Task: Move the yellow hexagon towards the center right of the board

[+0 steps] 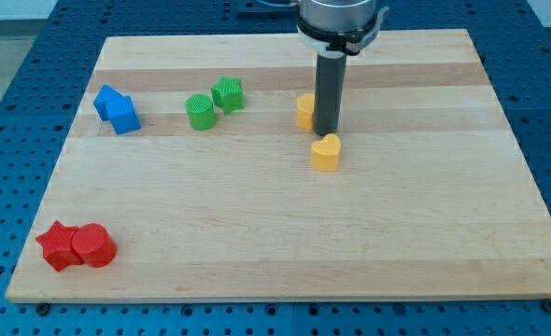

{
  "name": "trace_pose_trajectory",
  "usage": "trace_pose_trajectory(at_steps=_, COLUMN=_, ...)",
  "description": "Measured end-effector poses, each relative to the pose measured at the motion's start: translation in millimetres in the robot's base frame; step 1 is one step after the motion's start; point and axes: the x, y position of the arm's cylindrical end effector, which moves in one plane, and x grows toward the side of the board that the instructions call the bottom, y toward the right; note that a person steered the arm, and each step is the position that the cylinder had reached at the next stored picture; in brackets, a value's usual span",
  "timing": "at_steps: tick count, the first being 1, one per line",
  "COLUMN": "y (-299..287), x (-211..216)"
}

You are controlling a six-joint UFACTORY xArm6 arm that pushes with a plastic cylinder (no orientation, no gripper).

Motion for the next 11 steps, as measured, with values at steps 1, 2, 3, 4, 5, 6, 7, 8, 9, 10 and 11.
trace_pose_trajectory(at_steps=1, y=-37, x=16)
trace_pose_trajectory(at_steps=2, y=-65, x=21)
trace_pose_trajectory(at_steps=3, y=-66, x=-38)
trace_pose_trajectory(at_steps=4, y=-63, x=-49)
trace_pose_trajectory(at_steps=5, y=-50, x=-42)
trace_pose_trajectory(at_steps=6, y=-21, x=-24)
trace_pose_trajectory(at_steps=7, y=16, x=-13)
trace_pose_trajectory(at_steps=8, y=55, x=-13)
trace_pose_trajectory(at_steps=9, y=84, x=-24)
trace_pose_trajectory(at_steps=10, y=99, x=-31)
trace_pose_trajectory(at_steps=11, y=107, x=-31)
